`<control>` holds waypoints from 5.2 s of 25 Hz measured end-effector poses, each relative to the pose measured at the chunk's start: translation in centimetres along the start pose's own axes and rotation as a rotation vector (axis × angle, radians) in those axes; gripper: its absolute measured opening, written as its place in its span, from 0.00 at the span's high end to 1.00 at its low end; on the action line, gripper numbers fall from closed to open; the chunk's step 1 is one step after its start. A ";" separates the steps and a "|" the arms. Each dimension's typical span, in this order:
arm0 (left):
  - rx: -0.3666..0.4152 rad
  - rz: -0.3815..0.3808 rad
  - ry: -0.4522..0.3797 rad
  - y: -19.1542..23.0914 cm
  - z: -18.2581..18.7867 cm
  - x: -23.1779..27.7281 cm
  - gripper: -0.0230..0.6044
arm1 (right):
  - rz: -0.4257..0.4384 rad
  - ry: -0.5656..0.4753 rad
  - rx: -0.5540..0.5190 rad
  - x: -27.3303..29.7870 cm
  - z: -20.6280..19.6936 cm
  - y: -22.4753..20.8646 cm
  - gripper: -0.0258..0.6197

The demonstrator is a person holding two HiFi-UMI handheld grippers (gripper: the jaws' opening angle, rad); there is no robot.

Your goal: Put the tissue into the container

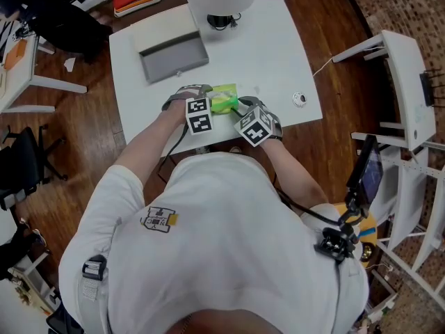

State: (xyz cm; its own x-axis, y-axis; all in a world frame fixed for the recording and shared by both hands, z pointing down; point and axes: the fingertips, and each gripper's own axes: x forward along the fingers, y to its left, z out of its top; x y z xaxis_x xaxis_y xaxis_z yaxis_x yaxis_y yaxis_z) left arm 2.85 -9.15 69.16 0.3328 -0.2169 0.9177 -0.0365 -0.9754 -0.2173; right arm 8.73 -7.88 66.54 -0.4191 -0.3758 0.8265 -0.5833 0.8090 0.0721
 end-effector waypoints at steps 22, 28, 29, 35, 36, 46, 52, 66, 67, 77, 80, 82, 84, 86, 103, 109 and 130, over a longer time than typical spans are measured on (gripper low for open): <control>-0.130 0.379 -0.043 11.1 -4.0 -11.9 0.44 | -0.133 -0.326 0.059 -6.6 8.7 -1.5 0.77; -0.164 0.429 -0.011 14.0 -6.7 -13.8 0.44 | -0.113 -0.340 0.029 -6.5 10.1 -0.6 0.77; -0.169 0.432 -0.008 14.4 -6.9 -13.9 0.44 | -0.110 -0.342 0.028 -6.5 10.2 -0.4 0.78; -0.180 0.437 0.002 16.1 -8.3 -14.0 0.44 | -0.110 -0.352 0.015 -6.3 11.3 -0.3 0.78; -0.180 0.434 0.005 16.3 -8.4 -13.9 0.44 | -0.111 -0.353 0.014 -6.3 11.5 -0.3 0.78; -0.185 0.368 0.030 17.5 -11.1 -11.6 0.44 | -0.117 -0.332 -0.033 -4.1 14.7 -2.4 0.79; -0.197 0.318 0.032 17.8 -12.2 -10.1 0.44 | -0.088 -0.309 -0.094 -1.8 19.0 -4.4 0.78; -0.173 0.150 0.044 17.9 -15.0 -5.7 0.43 | -0.018 -0.145 -0.335 7.9 24.8 -5.7 0.77; -0.172 0.134 0.045 18.1 -15.6 -5.2 0.43 | -0.013 -0.128 -0.353 9.0 25.1 -5.6 0.76; -0.162 0.056 0.057 17.9 -16.5 -2.4 0.40 | 0.039 0.012 -0.439 13.8 23.3 -4.9 0.78; -0.157 0.054 0.040 17.7 -16.2 -2.7 0.36 | 0.050 0.027 -0.450 14.0 23.1 -4.5 0.79; -0.160 0.052 0.022 17.4 -16.0 -2.9 0.36 | 0.057 0.028 -0.453 14.1 22.9 -4.3 0.80; -0.163 0.054 -0.004 17.6 -15.8 -3.1 0.35 | 0.065 0.032 -0.453 14.3 22.8 -4.4 0.80; -0.161 0.065 -0.034 18.1 -15.6 -3.6 0.32 | 0.069 0.035 -0.452 14.7 22.8 -4.5 0.80; -0.526 0.320 -0.410 20.1 -13.9 -12.1 0.66 | 0.089 -0.007 -0.408 13.7 23.0 -4.7 0.78; -0.631 0.448 -0.498 18.0 -14.4 -13.1 0.96 | 0.079 -0.102 -0.331 11.3 23.3 -3.7 0.72; -0.769 0.319 -0.455 0.5 -8.8 -11.2 0.96 | 0.166 -0.190 -0.277 1.0 10.8 4.6 0.75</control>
State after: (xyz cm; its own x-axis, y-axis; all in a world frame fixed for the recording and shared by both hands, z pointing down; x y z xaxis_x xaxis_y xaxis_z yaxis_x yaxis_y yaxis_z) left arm -9.21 -7.51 61.68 0.5297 -0.5996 0.5999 -0.7455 -0.6665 -0.0079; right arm -1.87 -9.41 61.71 -0.6292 -0.2851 0.7231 -0.2970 0.9479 0.1152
